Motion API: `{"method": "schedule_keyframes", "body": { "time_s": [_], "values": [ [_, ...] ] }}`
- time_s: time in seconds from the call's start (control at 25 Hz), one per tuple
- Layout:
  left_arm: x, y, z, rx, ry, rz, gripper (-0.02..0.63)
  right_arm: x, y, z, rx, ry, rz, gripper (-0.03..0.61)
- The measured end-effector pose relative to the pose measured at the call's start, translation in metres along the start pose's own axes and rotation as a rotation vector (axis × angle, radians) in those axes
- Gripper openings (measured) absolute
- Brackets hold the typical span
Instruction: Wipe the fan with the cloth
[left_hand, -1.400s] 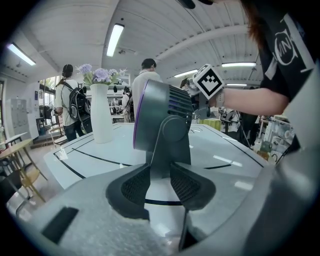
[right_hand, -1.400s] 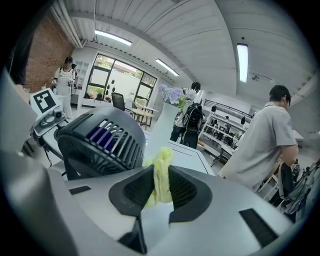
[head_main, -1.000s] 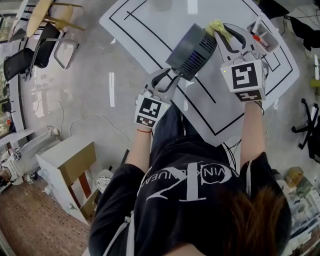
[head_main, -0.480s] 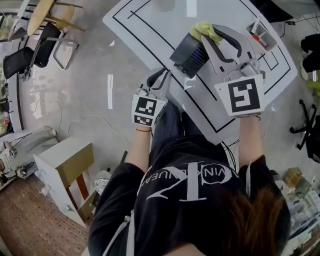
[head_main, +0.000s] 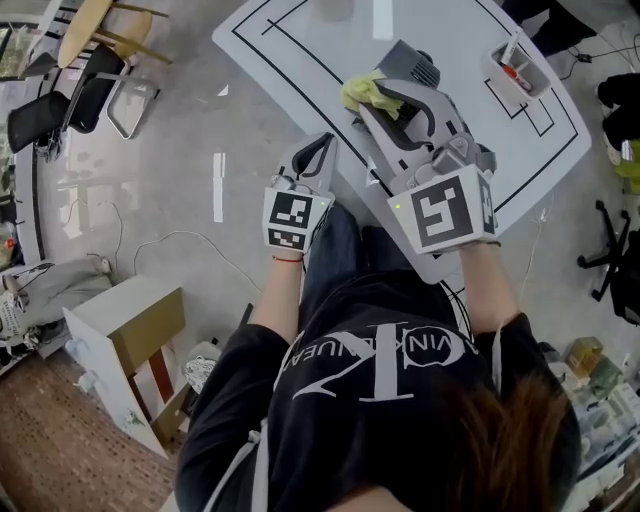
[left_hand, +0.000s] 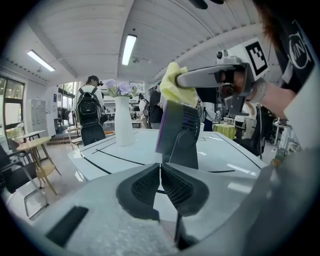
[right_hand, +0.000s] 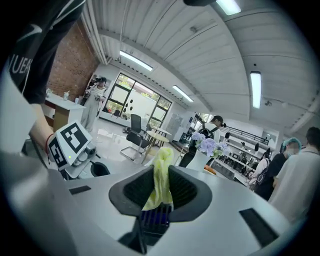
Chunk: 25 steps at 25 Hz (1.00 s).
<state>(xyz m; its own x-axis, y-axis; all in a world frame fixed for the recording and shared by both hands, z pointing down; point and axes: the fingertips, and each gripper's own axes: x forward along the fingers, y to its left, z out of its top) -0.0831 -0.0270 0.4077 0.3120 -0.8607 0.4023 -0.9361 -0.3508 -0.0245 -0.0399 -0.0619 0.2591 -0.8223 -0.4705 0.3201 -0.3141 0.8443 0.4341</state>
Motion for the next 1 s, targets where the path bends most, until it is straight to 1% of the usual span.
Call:
{"method": "schedule_keyframes", "body": {
  "time_s": [0.16,0.28,0.48,0.56,0.64,0.8,1.0],
  "values": [
    [-0.008,-0.001,-0.003,0.0,0.003,0.002,0.018,0.014,0.03,-0.006,-0.081,0.057,0.032,0.083],
    [-0.014,0.002,-0.007,-0.004,0.004,0.019,0.017,0.022,0.047,-0.017,-0.148,0.115,0.048,0.084],
    [-0.023,0.008,-0.009,-0.016,0.002,0.045,0.017,0.032,0.062,-0.034,-0.204,0.196,0.07,0.084],
    [-0.025,0.01,-0.009,-0.017,0.001,0.046,0.017,0.034,0.063,-0.037,-0.241,0.223,0.057,0.084],
    [-0.027,0.01,-0.009,-0.016,-0.002,0.046,0.017,0.035,0.06,-0.037,-0.263,0.229,0.032,0.084],
    [-0.03,0.01,-0.008,-0.011,-0.008,0.046,0.017,0.029,0.044,-0.028,-0.248,0.203,-0.032,0.084],
    [-0.032,0.014,-0.004,-0.008,-0.014,0.058,0.017,0.02,0.022,-0.022,-0.224,0.185,-0.089,0.084]
  ]
}}
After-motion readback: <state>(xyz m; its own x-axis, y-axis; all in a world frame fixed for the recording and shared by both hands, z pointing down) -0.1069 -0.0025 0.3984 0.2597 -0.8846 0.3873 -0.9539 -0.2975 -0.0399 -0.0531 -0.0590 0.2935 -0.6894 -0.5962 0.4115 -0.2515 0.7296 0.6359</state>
